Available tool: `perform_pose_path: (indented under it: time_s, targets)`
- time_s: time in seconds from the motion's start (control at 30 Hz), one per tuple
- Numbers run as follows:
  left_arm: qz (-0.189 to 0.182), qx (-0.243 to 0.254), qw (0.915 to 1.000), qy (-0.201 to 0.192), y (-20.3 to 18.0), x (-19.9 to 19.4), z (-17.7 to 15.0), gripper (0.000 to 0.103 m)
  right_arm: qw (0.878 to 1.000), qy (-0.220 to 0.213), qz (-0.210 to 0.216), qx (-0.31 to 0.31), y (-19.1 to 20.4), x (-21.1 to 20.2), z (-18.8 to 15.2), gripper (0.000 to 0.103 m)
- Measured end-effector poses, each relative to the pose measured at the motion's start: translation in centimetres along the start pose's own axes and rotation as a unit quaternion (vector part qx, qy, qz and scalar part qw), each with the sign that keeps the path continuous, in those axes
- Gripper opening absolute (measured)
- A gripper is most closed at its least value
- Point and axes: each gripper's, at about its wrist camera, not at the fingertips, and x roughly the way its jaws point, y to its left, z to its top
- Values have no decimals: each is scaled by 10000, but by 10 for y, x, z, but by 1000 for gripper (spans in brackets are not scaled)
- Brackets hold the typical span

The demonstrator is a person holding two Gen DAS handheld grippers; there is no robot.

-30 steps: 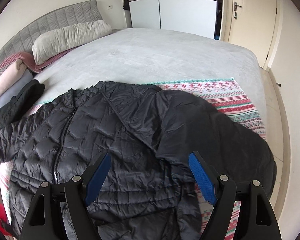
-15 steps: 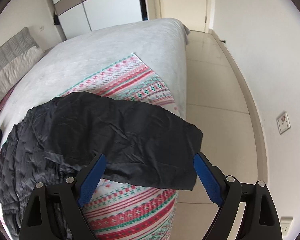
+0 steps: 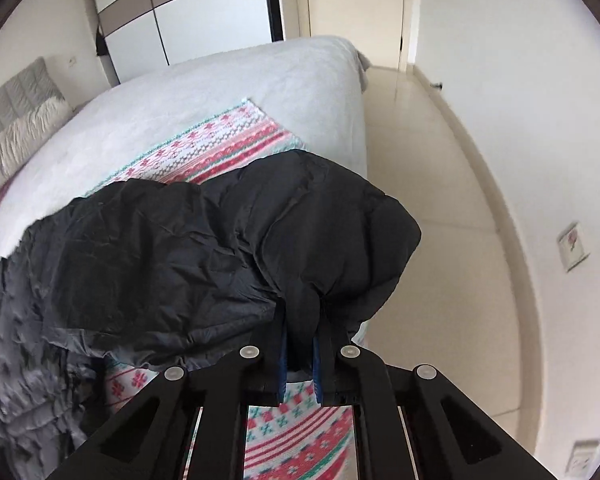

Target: Fold large clothes

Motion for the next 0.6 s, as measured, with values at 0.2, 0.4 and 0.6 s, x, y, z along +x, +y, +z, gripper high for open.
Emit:
perform_pose_path:
  time_s: [0.2,0.4,0.6]
  targets:
    - [74,51,9999,147,-9,12,-10,84,9792,-390,-1706,-1024,22,15,46,15]
    - [200,426,9989,-74,-16,10,-12,84,9912,-536,-1083,-540,43,-6,41,69]
    - [131,435,9989,58,-6,-3,-21,84,9910,-323,638,-1129,90,-67,1,71]
